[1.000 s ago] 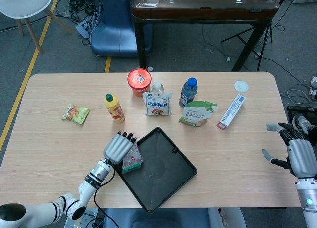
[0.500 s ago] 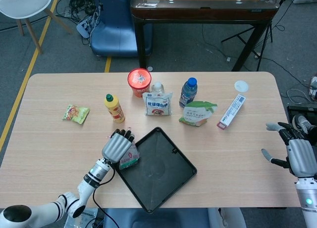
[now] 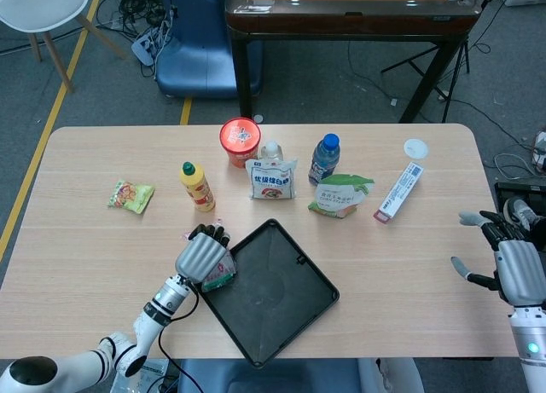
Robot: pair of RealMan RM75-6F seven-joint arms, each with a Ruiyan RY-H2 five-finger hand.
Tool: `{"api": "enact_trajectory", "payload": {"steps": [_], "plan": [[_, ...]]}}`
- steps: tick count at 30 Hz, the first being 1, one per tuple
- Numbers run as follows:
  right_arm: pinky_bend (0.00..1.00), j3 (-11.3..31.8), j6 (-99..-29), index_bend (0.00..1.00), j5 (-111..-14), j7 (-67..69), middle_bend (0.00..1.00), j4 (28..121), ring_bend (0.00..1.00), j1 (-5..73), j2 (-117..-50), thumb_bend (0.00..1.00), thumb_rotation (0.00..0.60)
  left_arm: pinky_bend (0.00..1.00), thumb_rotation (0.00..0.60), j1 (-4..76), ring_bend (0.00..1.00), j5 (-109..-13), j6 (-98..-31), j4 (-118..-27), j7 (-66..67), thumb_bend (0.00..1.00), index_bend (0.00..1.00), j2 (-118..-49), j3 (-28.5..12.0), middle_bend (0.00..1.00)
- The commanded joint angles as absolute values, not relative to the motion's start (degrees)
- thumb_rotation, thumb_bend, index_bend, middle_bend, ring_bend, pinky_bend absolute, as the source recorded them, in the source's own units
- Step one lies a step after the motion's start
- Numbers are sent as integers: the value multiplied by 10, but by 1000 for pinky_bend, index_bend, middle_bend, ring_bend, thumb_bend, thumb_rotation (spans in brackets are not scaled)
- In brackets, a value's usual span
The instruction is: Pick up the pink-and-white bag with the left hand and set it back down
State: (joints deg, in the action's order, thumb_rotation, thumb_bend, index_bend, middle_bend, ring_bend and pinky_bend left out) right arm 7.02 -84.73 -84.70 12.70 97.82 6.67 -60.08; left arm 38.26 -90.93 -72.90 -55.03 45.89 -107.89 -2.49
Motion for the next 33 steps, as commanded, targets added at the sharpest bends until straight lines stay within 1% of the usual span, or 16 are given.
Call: {"api": "enact_trajectory", "payload": {"steps": [1,7,14,20,25,31,33], "plan": [[202,70,-847,239,-847,127,321,978,163,67,-601,235,600,655,600,383,569,-913,-729,-547,460,284,464,-1079,-24,614],[202,71,-846,239,-846,130,321,975,163,67,-602,233,600,655,600,378,569,-894,-714,-570,422,284,464,-1074,-34,615],[203,72,-847,240,-846,131,321,975,163,67,-602,234,600,655,600,378,569,-853,-688,-626,346,284,464,-1050,-66,614],[202,72,-847,240,-847,130,321,975,163,67,-602,234,600,655,600,373,568,-756,-624,-722,270,284,464,-1010,-116,614],[202,72,-849,239,-847,128,321,977,163,67,-601,234,600,655,600,374,565,-705,-590,-767,209,285,464,-979,-146,614],[202,72,-848,240,-847,127,321,978,163,67,-602,234,600,655,600,377,562,-600,-498,-825,109,284,460,-926,-186,615],[202,72,-847,240,-846,127,321,978,163,67,-602,234,600,655,600,381,562,-585,-469,-835,72,284,456,-909,-195,615]]}}
